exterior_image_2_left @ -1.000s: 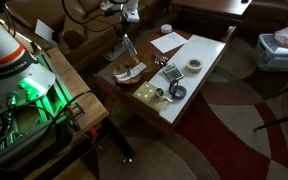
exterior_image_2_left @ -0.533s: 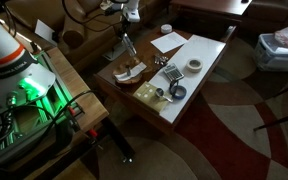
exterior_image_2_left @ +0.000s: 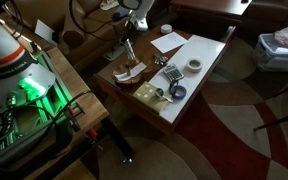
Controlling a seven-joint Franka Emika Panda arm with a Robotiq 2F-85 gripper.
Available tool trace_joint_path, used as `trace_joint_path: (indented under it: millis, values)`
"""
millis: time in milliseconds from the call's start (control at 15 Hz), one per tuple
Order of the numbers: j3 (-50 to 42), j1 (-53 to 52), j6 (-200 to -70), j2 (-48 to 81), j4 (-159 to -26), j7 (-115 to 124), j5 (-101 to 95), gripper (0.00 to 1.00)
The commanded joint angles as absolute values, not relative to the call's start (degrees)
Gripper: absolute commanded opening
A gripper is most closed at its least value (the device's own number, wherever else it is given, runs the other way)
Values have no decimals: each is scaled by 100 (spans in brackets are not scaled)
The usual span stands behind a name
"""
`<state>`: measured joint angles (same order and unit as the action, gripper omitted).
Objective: Put the can on the brown bowl
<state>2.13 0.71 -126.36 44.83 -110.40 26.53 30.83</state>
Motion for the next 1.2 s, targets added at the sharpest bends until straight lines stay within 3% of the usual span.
trace_joint_path:
  millis: [0, 200, 267, 467, 533, 1133]
  values:
    - [291, 322, -12628, 4825, -10927, 2032, 3220, 37]
    - [308, 428, -12575, 5055, -10795, 1848, 3304, 37]
    - [196, 267, -12615, 4852, -10961, 2027, 3176, 62]
    - [203, 306, -12615, 4987, -10873, 1949, 3231, 62]
    - [208, 306, -12614, 4996, -10858, 1948, 3232, 37]
    - [65, 179, -12295, 6093, -9534, 2611, 2987, 37]
